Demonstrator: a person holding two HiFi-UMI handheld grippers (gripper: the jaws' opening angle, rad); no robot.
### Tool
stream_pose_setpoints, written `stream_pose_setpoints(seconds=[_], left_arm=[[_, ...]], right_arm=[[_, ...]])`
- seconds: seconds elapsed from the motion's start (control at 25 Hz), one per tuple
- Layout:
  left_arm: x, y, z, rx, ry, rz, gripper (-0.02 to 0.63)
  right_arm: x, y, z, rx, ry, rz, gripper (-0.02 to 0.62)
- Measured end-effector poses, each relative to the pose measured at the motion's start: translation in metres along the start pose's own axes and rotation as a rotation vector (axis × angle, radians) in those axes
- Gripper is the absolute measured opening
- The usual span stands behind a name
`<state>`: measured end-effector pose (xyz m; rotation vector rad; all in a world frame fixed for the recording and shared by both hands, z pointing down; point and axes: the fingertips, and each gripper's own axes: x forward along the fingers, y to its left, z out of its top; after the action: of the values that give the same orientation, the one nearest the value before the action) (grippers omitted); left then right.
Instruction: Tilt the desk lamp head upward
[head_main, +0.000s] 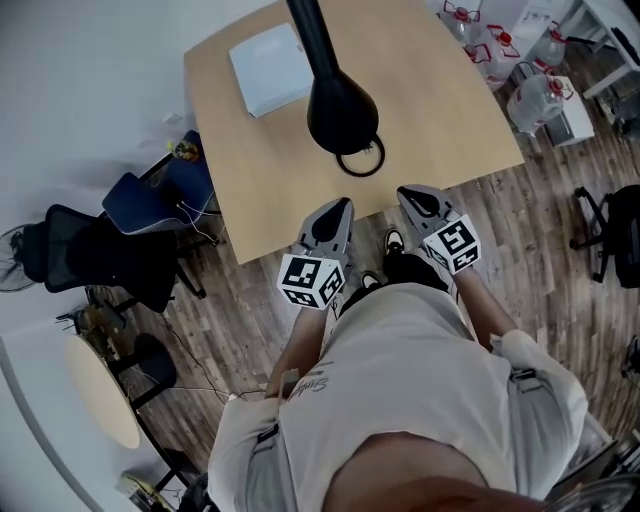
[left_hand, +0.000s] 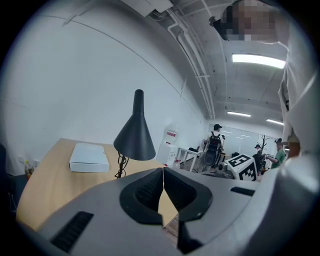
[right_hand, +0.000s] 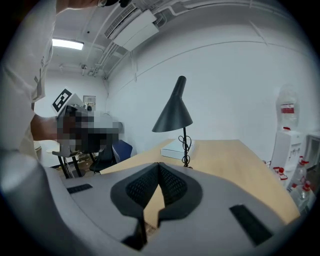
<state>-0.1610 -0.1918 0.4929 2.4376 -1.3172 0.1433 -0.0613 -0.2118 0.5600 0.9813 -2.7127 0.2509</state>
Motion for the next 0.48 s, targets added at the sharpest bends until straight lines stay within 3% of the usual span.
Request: stream_pose_setpoints(seconds=[0.28,0.48], left_arm=[[0.043,0.025,-0.01,0.013,0.045,0.063,0.017],[0.059,0.046,-0.021,0.008,0.07,0.11,0.017]], right_arm=[[0.049,-0.059,-0.027,-0.014,0.089,0.056,-0.003],[0.092,-0.078,-0.059,-0.035,0.223,0.132,-0.005]])
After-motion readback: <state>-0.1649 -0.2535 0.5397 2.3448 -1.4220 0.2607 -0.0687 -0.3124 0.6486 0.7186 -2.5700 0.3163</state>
